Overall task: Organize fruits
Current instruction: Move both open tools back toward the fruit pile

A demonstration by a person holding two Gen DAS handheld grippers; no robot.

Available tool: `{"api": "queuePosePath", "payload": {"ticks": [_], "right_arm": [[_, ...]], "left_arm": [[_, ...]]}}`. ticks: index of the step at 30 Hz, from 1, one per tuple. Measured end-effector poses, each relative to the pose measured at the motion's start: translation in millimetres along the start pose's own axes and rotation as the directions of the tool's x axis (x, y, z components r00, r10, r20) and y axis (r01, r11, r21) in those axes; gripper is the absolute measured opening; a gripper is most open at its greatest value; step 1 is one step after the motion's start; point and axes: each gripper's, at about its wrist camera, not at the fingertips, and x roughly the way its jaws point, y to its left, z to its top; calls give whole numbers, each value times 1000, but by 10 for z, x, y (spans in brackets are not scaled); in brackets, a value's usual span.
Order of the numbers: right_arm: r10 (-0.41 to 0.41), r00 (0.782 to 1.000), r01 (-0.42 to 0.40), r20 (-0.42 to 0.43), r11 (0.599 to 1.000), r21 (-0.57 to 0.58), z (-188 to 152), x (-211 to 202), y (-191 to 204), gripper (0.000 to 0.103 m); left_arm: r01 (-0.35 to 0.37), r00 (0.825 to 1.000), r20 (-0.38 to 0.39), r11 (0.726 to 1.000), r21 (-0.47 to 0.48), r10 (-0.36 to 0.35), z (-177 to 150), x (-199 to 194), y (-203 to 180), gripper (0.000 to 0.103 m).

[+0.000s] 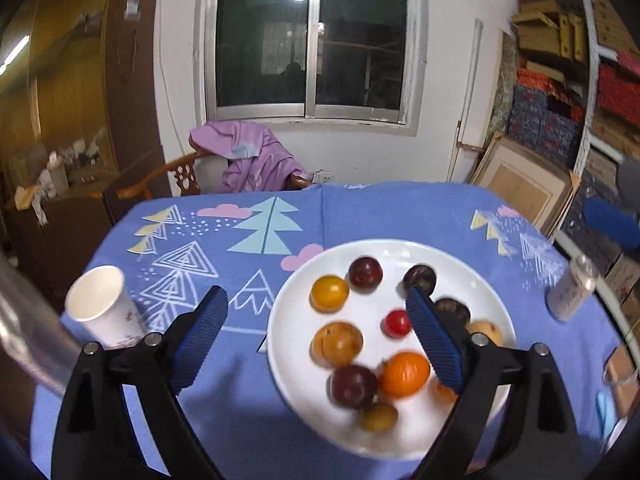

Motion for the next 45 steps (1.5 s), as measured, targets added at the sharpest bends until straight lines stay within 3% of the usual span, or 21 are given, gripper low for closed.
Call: {"api": "queuePosePath", "payload": {"ticks": [4,9,15,18,23,26,32,35,38,42,45], "right_arm": [[-18,997,15,-69,999,-33,-218,-140,167,74],[-116,984,110,-134,993,-52,-640,-436,55,74],[-130,963,159,-237,981,108,-1142,-599,-480,77],[-109,964,151,-245,975,164,-1190,-590,-609,77],[-88,965,131,-247,978,161,-1198,-567,-576,78],[-94,963,134,-252,980,149,-1194,-532,-551,79],[-97,960,143,-263,976,161,-1205,-523,-596,80],[-98,961,145,-260,975,168,-1209,-532,-607,80],[-98,960,146,-262,974,171,-1214,-531,-612,80],[-97,959,146,-265,974,173,-1213,-521,-610,80],[-95,960,145,-264,974,176,-1209,-522,-616,80]], "left_arm": [[-26,997,-65,998,63,31,-293,-222,-93,89],[39,990,-139,999,17,-36,-839,-533,-9,89],[71,967,-243,996,-45,-80,-1345,-624,111,89],[79,968,-239,997,-4,-78,-1373,-618,44,89],[103,958,-277,993,63,-81,-1427,-497,-90,89],[126,954,-279,990,55,-106,-1431,-490,-81,91],[164,955,-268,979,123,-126,-1443,-535,-253,91],[130,961,-265,972,195,-76,-1500,-498,-372,93],[124,961,-267,977,171,-75,-1473,-438,-322,96],[-14,972,-229,987,160,51,-1412,-428,-75,97],[-33,965,-258,997,71,50,-1385,-395,195,97]]}}
